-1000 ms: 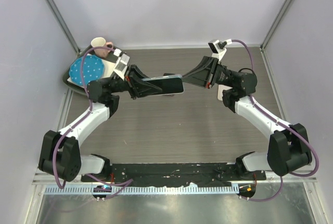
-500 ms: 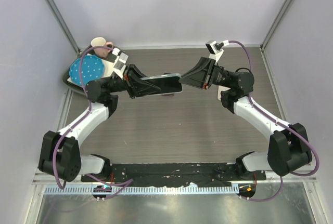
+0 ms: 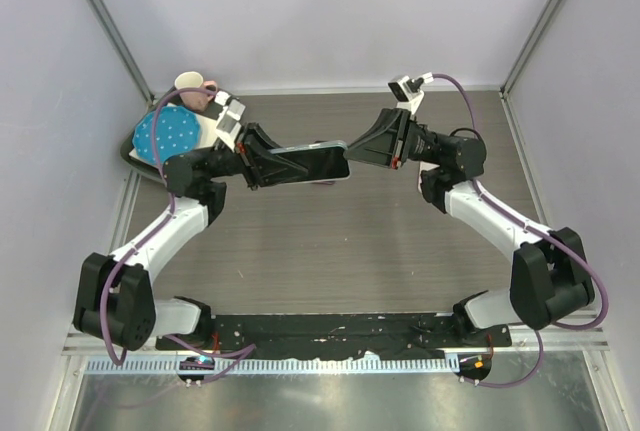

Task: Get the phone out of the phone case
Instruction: Remove the phone case from the phone.

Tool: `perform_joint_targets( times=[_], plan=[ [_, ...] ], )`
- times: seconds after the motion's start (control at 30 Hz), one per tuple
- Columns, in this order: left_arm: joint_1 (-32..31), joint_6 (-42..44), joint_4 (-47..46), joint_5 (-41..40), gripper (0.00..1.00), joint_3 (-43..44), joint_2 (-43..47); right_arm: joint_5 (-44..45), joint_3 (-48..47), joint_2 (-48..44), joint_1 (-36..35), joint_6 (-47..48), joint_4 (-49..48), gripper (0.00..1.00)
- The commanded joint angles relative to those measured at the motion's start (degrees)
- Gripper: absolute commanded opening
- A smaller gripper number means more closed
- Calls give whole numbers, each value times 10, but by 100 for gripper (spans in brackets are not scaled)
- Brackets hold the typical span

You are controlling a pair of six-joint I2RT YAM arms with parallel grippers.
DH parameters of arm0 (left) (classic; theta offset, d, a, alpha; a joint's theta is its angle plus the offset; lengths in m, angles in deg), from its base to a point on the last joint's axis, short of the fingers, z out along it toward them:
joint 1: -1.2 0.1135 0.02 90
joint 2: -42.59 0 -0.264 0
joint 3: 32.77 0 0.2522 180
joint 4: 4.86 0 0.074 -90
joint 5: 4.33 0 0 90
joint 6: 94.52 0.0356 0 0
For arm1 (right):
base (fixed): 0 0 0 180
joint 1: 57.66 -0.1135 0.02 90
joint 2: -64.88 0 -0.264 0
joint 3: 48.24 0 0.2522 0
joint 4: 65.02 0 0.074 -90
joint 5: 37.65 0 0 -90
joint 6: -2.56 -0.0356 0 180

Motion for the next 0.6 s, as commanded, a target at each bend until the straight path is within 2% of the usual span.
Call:
perform_joint_targets(
  times=[0.0,0.17,0.27,0.57],
  plan=[
    [0,10,-56,-26,0,32,8,-43,-45,-16,-36,-68,-211,24],
    [0,5,-55,-22,0,31,6,-73,-73,-31,-62,-62,-211,13],
    [0,3,-54,-17,0,28,6,-83,-89,-36,-71,-60,-211,2],
    [-10,-21,-54,0,0,29,11,-101,-116,-26,-80,-65,-211,3]
  ],
)
